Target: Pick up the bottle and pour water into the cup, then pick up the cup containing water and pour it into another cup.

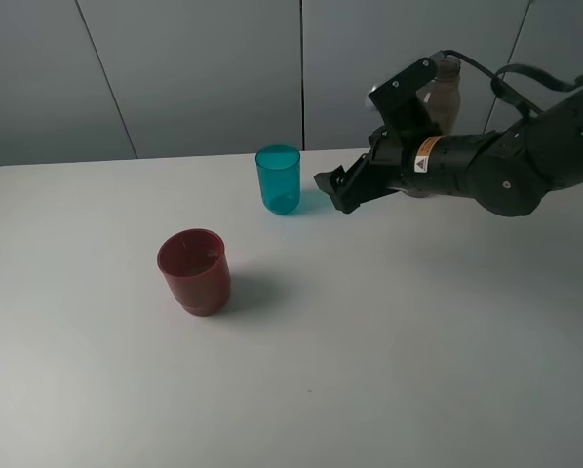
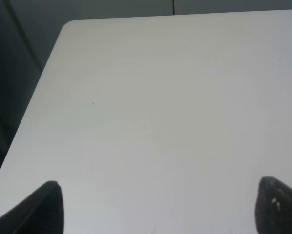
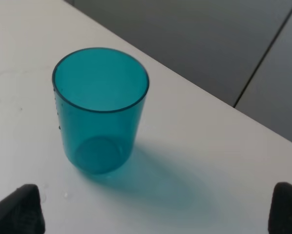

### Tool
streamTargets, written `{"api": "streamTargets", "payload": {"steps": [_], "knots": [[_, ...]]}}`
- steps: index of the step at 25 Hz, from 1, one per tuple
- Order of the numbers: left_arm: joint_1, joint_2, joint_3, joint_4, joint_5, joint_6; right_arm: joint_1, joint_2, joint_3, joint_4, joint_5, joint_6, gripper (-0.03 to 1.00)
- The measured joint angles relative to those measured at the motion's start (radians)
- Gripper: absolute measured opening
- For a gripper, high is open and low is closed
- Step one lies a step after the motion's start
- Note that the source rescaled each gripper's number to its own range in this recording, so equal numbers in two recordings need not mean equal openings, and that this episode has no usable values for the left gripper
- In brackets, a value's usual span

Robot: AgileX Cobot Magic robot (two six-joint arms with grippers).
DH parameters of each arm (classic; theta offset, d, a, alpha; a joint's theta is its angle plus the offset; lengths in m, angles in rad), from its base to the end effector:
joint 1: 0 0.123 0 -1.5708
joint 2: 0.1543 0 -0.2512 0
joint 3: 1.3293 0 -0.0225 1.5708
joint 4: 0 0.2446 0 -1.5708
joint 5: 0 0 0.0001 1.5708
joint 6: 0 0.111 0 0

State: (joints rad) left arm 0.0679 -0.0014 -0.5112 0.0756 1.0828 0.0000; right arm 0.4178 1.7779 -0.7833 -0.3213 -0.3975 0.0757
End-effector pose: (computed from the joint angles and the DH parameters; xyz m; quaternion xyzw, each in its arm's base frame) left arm 0.0384 0.0100 0.2665 -0.0311 0.8545 0.0553 0.5155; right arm 0.3165 0.1553 0.1235 -0.3012 0.8121 0.1014 0.4895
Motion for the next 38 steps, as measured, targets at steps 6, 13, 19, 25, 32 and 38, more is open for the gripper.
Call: {"api": "streamTargets", "payload": {"steps": [6,13,19,25,32,38], "knots": [[0.000,0.000,0.000,0.000,0.000,0.000,0.000,-0.354,0.001,0.004,0.444,0.076,0.99],[0.000,0.000,0.000,0.000,0.000,0.000,0.000,-0.793,0.002,0.147,0.905,0.023,0.99],[0.000,0.000,0.000,0.000,0.000,0.000,0.000,-1.093,0.002,0.189,1.326,-0.059,0.99],[0.000,0.000,0.000,0.000,0.000,0.000,0.000,-1.334,0.048,0.301,1.595,-0.148,0.99],[0.000,0.000,0.000,0.000,0.000,0.000,0.000,-1.645,0.194,0.342,1.620,-0.154,0.99],[0.000,0.000,0.000,0.000,0.000,0.000,0.000,-1.774,0.241,0.389,1.586,-0.152,0.99]]}}
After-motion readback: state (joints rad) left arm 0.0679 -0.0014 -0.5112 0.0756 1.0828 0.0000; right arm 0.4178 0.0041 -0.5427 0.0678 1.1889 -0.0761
